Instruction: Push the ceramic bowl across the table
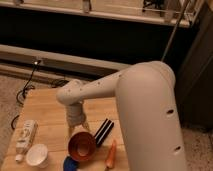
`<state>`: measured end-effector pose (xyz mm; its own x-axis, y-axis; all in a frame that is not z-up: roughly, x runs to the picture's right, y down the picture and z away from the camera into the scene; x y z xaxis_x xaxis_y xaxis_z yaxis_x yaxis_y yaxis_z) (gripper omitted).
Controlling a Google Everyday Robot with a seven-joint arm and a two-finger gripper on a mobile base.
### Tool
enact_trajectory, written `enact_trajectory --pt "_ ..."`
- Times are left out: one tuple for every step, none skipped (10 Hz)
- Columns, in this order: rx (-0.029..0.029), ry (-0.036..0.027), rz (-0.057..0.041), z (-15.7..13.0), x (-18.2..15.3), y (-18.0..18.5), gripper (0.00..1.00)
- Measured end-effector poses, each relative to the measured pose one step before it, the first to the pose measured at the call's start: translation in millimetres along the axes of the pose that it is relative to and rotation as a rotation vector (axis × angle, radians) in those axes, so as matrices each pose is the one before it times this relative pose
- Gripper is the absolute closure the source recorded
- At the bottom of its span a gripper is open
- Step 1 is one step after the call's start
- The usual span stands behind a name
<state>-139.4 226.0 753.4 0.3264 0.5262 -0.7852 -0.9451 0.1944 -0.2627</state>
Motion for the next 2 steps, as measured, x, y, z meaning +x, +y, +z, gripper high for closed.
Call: enact_trajectory --pt "-0.00107 -0.00035 0.00027 -0.07 0.24 0.44 0.35" --pt "0.00077 0.00012 -0.00360 0.09 -0.17 1.68 0.35"
